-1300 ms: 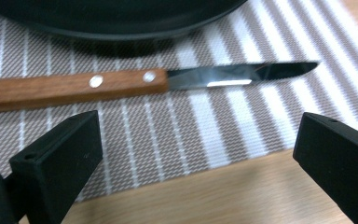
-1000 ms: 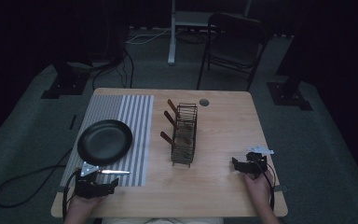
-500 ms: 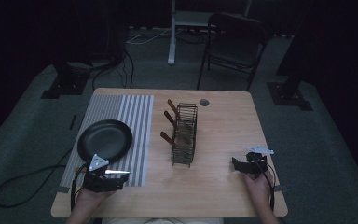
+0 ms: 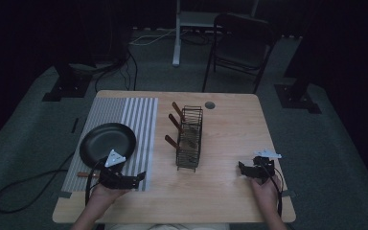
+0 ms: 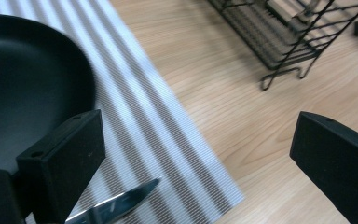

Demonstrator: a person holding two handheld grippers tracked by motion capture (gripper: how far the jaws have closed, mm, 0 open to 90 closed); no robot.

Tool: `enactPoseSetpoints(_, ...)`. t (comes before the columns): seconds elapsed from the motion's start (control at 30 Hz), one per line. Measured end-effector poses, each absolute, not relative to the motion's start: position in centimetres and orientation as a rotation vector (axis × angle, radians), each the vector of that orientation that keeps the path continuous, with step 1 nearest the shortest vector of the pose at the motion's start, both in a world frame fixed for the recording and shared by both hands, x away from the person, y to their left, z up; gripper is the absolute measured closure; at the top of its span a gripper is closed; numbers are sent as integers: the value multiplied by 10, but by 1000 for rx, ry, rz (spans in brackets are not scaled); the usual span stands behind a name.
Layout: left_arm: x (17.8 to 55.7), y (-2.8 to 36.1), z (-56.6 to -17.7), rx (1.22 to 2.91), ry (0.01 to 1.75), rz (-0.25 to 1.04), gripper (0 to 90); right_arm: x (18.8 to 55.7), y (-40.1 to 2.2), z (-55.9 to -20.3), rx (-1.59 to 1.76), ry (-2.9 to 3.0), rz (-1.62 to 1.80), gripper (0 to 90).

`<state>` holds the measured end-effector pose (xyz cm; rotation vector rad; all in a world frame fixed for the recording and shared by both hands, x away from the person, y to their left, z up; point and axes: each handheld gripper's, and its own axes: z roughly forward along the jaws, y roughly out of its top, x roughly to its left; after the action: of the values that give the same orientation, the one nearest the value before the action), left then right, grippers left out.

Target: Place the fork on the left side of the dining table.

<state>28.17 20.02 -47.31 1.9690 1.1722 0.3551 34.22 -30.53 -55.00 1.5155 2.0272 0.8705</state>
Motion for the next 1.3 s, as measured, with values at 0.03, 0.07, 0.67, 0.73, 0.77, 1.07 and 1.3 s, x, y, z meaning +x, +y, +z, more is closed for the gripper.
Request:
enactPoseSetpoints(0.03, 283, 199, -473, 1980, 1168, 364, 33, 342, -305, -550, 1515, 2027, 871, 126)
enactPoseSetpoints(0.07, 284, 197, -474, 1990, 1162, 378, 33, 342, -305, -550, 1516, 2027, 871, 126)
enactPoseSetpoints(0.67, 300, 145, -452, 2011, 995, 331, 34, 342, -305, -550, 1515, 2027, 872, 126)
enactPoseSetpoints(0.73, 301, 140, -452, 2016, 982, 337, 34, 342, -305, -550, 1514, 2027, 871, 126)
enactPoseSetpoints(0.77, 301, 138, -451, 2007, 981, 337, 34, 342, -305, -550, 1514, 2027, 872, 126)
enactPoseSetpoints(1.07, 308, 126, -441, 1960, 977, 344, 41, 342, -305, -550, 1513, 2026, 871, 126)
enactPoseSetpoints(1.3, 317, 116, -436, 1933, 992, 339, 42, 342, -305, -550, 1514, 2026, 871, 126)
